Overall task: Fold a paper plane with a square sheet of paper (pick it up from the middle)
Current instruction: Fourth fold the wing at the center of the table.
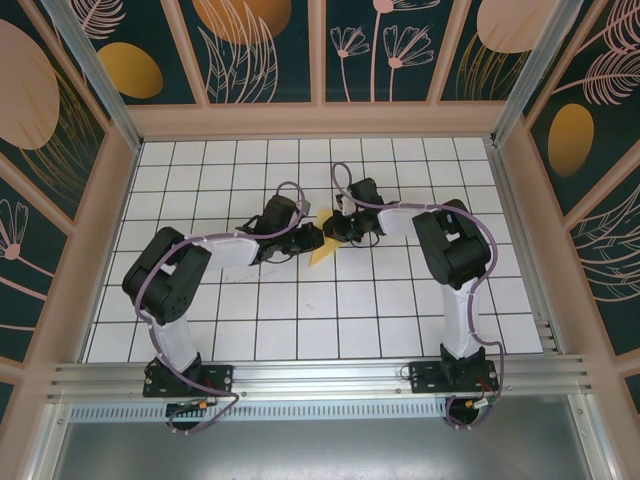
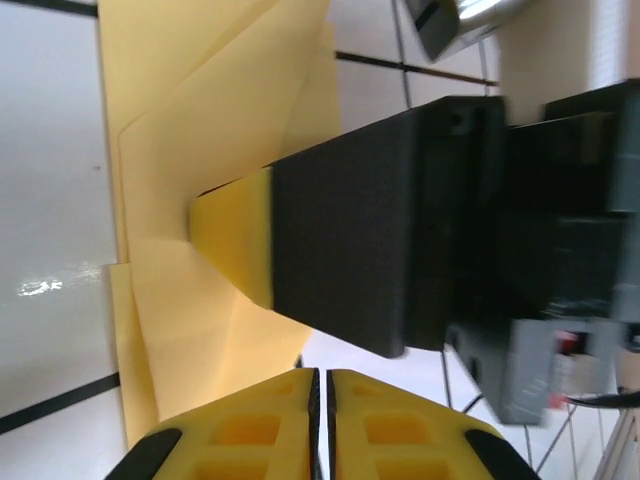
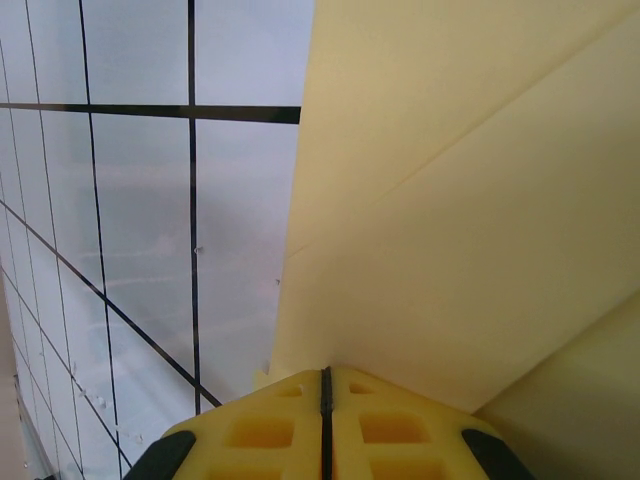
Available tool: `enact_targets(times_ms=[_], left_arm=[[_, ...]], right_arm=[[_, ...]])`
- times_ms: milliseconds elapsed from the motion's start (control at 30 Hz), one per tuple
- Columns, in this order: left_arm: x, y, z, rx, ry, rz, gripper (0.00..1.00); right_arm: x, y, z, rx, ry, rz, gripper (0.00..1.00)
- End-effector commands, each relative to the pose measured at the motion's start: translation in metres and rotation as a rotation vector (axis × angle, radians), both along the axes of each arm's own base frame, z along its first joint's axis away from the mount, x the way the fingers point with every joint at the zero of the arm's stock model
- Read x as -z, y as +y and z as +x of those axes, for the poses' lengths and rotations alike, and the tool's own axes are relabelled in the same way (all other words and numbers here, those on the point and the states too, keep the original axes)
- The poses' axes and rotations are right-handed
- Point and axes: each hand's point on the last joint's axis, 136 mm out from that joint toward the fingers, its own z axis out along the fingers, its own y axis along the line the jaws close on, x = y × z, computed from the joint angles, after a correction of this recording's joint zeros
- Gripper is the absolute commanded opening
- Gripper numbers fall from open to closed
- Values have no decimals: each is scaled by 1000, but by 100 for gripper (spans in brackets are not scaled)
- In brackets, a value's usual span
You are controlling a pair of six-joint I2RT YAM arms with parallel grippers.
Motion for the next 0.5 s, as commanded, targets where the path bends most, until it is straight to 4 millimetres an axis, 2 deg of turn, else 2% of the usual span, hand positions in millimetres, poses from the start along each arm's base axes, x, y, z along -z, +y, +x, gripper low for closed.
enact_targets(times_ms=[0,267,467], left_arm=[[21,-2,-9,35,51,34,12],[50,11,-19,14,117,106,11],[57,18,-37,26,149,119,11]], right_arm=[[52,-22,-15,42,100,-122,8],[56,-24,-17,45,110,-132,8],[61,-26,-17,51,121,-147,7]])
